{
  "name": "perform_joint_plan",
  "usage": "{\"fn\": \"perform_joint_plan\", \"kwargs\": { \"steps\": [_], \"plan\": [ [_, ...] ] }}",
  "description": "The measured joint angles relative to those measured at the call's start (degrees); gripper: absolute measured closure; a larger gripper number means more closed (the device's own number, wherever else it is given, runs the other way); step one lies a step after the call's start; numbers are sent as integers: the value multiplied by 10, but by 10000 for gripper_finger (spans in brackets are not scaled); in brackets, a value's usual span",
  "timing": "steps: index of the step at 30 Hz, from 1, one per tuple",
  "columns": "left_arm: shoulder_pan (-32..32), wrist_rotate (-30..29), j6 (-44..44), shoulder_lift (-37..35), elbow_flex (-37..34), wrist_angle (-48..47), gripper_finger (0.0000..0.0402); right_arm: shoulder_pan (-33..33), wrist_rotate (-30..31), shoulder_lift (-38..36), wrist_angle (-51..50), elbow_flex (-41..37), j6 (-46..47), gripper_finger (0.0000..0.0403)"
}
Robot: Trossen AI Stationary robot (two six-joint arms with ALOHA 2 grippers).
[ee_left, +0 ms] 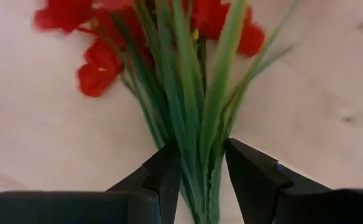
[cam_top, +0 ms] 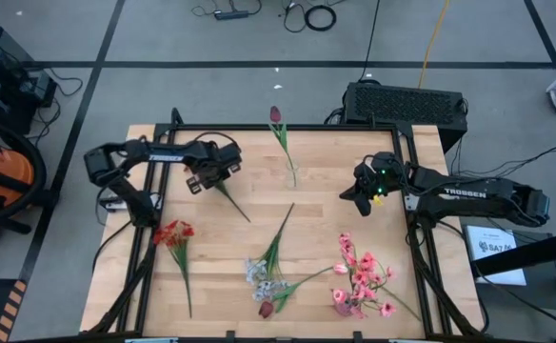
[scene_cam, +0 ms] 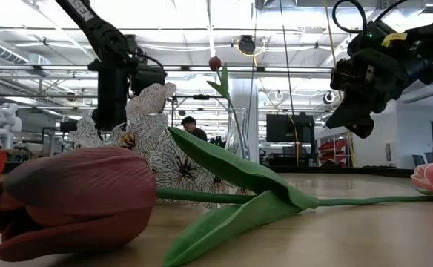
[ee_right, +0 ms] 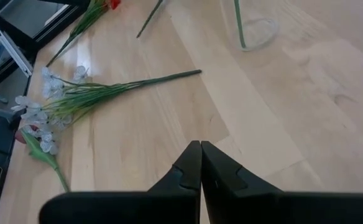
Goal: Sort flowers into vase by color
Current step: Put the top orange flowers into the transparent vase
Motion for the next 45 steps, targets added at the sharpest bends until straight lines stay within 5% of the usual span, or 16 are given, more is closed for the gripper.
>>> {"fn": "perform_joint_plan", "kwargs": {
  "steps": [14,22,28,38,42,45],
  "plan": [
    [5,3,81,39,2,17,274,0,3,0,-32,0,0,403],
    [12,19,131,29,1,22,385,0,3,0,-32,0,0,403],
    [1,11,154,-24,-3,18,390,0,4,0,-31,0,0,403],
    [-69,-178,162,-253,-1,47,397,0,5,0,-31,0,5,403],
    [-120,-283,257,-337,-1,136,397,0,20,0,-30,0,6,403],
    [-156,-327,415,-368,0,242,398,0,36,0,-30,0,18,403]
  ]
}}
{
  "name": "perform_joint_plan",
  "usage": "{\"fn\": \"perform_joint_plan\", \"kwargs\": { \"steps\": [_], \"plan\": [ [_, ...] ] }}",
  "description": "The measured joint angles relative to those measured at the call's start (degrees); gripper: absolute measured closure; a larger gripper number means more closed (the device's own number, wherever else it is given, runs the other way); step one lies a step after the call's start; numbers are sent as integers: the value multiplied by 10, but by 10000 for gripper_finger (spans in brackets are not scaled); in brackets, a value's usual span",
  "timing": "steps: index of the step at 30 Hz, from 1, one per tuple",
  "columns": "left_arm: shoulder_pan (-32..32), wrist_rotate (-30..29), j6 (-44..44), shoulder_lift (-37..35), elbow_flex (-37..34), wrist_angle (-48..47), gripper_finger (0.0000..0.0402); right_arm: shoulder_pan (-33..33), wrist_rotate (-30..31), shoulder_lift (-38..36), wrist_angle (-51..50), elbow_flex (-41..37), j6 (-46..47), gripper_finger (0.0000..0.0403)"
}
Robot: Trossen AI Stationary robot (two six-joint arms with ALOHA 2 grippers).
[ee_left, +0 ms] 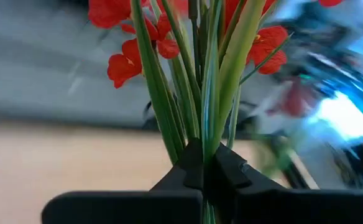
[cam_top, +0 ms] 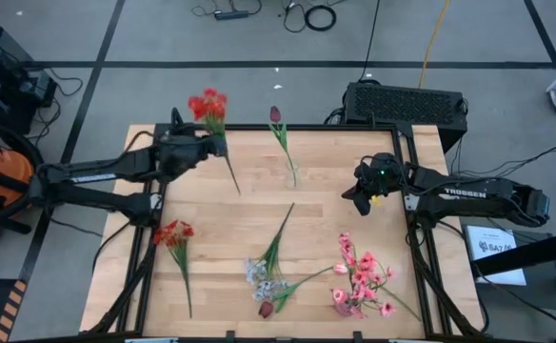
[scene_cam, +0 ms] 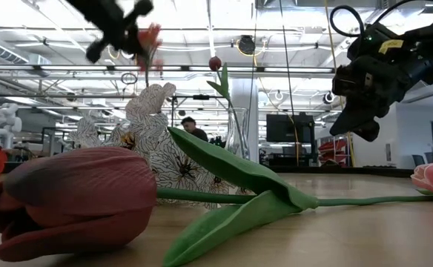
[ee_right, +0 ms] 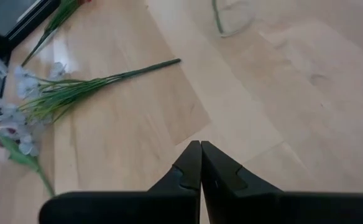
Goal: Sort flowers into vase by color
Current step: Put the top orange flowers into the transparent vase
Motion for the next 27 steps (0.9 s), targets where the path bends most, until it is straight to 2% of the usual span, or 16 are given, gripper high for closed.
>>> {"fn": "perform_joint_plan", "kwargs": {
  "steps": [2,5,8,13,15,18,24,27],
  "plan": [
    [-17,14,141,-1,0,74,398,0,1,0,3,0,3,403],
    [-33,93,332,18,0,165,394,0,1,0,5,0,4,403],
    [-46,144,436,49,0,231,381,0,2,0,5,0,4,403],
    [-57,148,522,111,0,387,392,0,2,0,5,0,15,403],
    [-58,173,546,137,0,453,396,0,0,0,6,0,15,403],
    [-59,204,551,182,1,553,396,0,-1,0,5,0,17,403],
    [-47,213,578,258,0,712,398,0,-2,0,5,0,28,403],
    [-31,239,574,291,1,770,398,0,-2,0,5,0,28,403]
  ]
}}
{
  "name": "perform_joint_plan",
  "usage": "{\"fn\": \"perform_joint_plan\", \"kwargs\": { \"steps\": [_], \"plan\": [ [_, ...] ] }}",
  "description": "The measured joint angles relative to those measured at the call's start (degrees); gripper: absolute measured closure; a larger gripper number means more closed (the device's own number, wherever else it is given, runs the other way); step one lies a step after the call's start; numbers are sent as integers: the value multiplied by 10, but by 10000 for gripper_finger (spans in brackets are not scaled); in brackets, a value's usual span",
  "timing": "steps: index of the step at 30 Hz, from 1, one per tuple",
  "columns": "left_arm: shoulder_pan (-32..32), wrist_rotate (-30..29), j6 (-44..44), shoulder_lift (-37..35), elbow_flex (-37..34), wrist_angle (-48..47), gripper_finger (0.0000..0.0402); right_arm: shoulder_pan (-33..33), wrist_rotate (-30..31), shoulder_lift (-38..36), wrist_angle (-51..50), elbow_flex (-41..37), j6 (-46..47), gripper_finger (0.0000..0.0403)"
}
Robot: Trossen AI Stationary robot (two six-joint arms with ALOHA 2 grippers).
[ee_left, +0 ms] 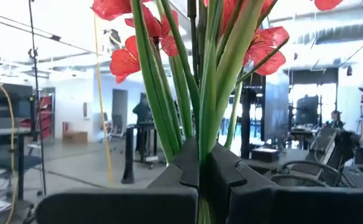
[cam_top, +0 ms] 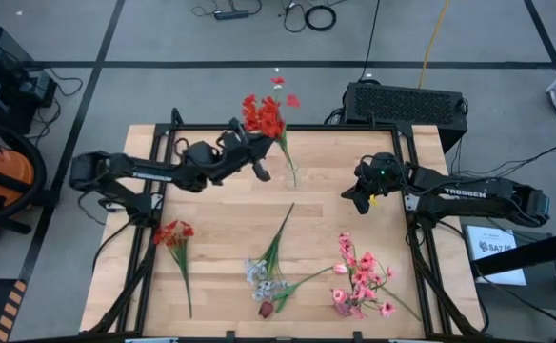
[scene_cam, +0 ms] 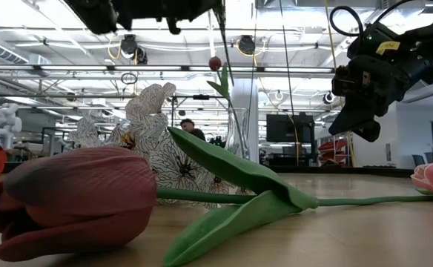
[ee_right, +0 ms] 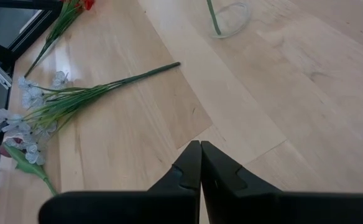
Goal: Sort flowers into vase by color
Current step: Put the top orange flowers into the transparent vase
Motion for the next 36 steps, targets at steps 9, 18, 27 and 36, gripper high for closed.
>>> {"fn": "perform_joint_plan", "kwargs": {
  "steps": [9,18,27,36],
  "plan": [
    [27,9,-27,76,0,31,398,0,-2,0,-2,0,1,403],
    [32,9,-26,121,0,26,374,0,-2,0,-4,0,3,403],
    [32,9,-28,134,0,-9,353,0,-2,0,-4,0,0,403],
    [32,9,-45,135,0,-50,350,0,-2,0,-3,0,0,403]
  ]
}}
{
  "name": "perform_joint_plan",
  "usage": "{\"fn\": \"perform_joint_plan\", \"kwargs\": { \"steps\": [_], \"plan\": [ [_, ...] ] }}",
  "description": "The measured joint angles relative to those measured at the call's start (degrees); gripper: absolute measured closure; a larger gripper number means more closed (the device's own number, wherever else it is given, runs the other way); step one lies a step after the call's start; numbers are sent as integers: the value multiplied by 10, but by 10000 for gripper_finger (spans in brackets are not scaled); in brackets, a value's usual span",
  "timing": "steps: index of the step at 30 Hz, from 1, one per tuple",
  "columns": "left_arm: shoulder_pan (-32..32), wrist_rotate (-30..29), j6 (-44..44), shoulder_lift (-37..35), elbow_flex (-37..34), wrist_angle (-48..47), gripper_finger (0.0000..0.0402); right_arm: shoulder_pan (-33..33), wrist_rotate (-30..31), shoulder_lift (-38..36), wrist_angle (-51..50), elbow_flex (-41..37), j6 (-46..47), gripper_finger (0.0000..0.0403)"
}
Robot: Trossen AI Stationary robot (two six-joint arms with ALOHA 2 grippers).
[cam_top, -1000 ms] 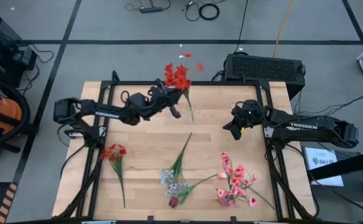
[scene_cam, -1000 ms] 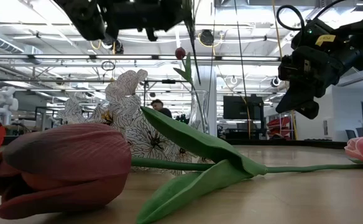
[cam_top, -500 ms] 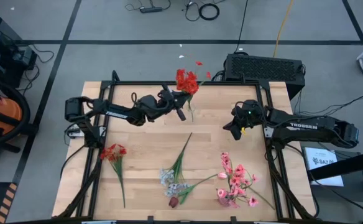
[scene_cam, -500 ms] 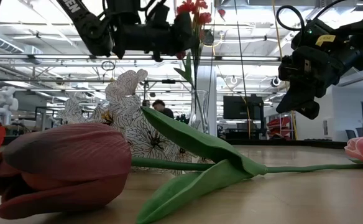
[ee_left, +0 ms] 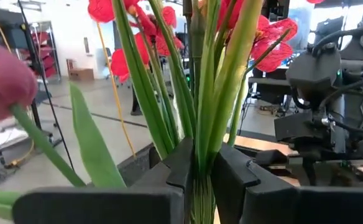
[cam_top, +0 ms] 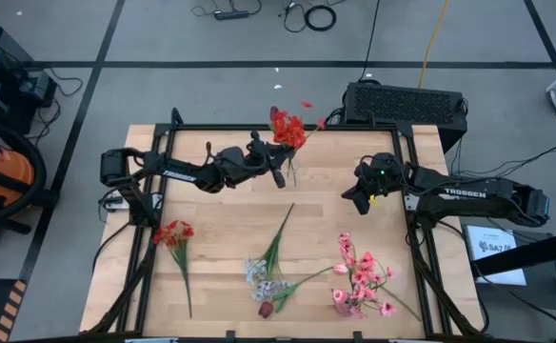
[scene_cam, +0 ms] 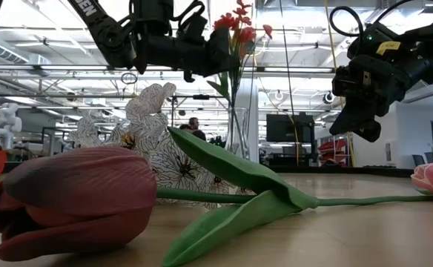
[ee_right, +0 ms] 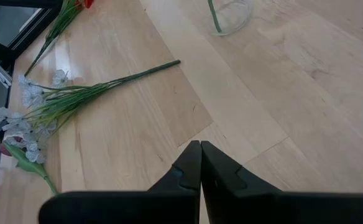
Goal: Sort flowers into vase by color
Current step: Put the top orange flowers into the transparent vase
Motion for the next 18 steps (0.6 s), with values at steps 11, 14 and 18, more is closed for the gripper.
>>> {"fn": "perform_joint_plan", "kwargs": {
  "steps": [11,14,18],
  "plan": [
    [3,8,-46,0,0,-93,350,0,0,0,0,0,0,403],
    [3,16,-46,0,0,-93,350,0,0,0,0,0,0,403],
    [3,18,-66,0,0,-99,349,0,0,0,0,0,1,403]
  ]
}}
